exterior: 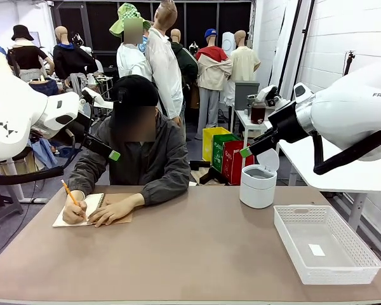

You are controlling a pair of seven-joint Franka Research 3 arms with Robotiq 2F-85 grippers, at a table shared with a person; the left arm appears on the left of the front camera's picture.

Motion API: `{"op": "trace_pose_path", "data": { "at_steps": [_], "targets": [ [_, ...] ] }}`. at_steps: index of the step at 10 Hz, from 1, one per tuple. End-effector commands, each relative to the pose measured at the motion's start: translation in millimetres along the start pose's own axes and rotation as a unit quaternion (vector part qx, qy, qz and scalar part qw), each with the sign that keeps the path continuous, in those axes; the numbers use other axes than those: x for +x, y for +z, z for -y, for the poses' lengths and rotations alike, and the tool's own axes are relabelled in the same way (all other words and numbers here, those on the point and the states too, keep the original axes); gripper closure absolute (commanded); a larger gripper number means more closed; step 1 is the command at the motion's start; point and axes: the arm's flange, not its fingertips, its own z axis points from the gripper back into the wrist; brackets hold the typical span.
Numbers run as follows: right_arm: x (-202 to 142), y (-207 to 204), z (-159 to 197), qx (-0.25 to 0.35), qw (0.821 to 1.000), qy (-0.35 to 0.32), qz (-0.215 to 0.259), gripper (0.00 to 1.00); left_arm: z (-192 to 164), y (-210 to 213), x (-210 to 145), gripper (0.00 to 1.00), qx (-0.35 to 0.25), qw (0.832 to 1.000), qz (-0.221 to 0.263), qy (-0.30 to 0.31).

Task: Sort the paper based on its condition.
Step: If a person hands you a paper, place it in the Organizing basket , and if it's crumpled, put it in the Trash can.

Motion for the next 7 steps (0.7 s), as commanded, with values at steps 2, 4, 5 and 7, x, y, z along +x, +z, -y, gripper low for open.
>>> {"op": "trace_pose_path", "data": {
  "at_steps": [2,4,5,7],
  "targets": [
    [-0.7,0.5,0.0,0.005,1.000,-0.001,0.000,0.00,-0.7,1.2,0.3,0.00,-0.003,1.000,-0.002,0.001],
    [-0.7,0.5,0.0,0.005,1.000,-0.001,0.000,0.00,-0.7,1.2,0.3,0.00,-0.003,1.000,-0.002,0.001],
    [-0.7,0.5,0.0,0.005,1.000,-0.001,0.000,0.00,-0.7,1.2,0.3,0.00,-0.003,1.000,-0.002,0.001],
    [-0.7,0.5,0.0,0.005,1.000,-0.001,0.000,0.00,-0.7,1.2,0.3,0.00,-0.003,1.000,-0.002,0.001]
  ]
}}
